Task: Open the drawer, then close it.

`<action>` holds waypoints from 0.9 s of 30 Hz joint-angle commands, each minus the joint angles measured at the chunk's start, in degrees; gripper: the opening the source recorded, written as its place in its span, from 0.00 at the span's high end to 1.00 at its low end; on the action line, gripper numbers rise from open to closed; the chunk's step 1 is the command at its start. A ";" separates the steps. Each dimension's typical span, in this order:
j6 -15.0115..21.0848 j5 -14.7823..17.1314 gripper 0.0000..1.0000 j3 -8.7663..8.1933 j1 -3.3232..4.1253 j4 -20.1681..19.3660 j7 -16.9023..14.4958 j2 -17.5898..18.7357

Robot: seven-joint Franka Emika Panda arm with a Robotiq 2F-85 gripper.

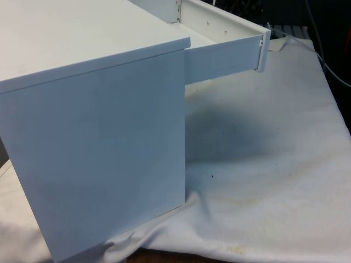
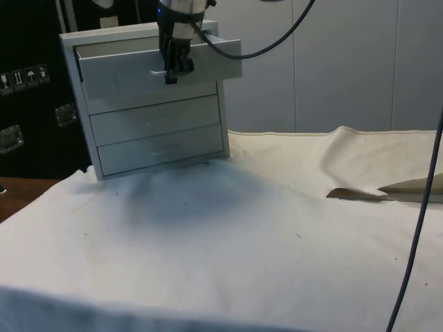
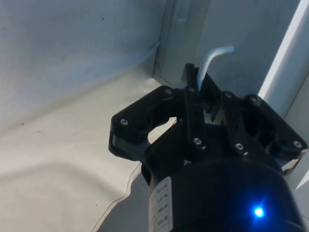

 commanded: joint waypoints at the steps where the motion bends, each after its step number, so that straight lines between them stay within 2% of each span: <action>1: -0.06 0.00 1.00 0.06 0.06 -0.06 0.11 -0.11; 11: 0.00 0.00 0.98 0.00 0.00 0.00 0.00 0.00; 14: 0.00 0.06 0.77 0.00 0.00 0.06 0.00 0.00; 18: 0.06 0.11 0.56 0.06 0.00 -0.06 0.00 0.11; 19: 0.00 0.11 0.56 0.00 0.00 0.00 -0.06 0.06; 20: 0.00 0.11 0.51 0.06 0.00 0.00 -0.06 0.06; 21: 0.00 0.11 0.42 0.00 -0.06 0.00 -0.06 0.06; 27: 0.06 0.11 0.11 0.06 0.00 0.00 0.00 0.11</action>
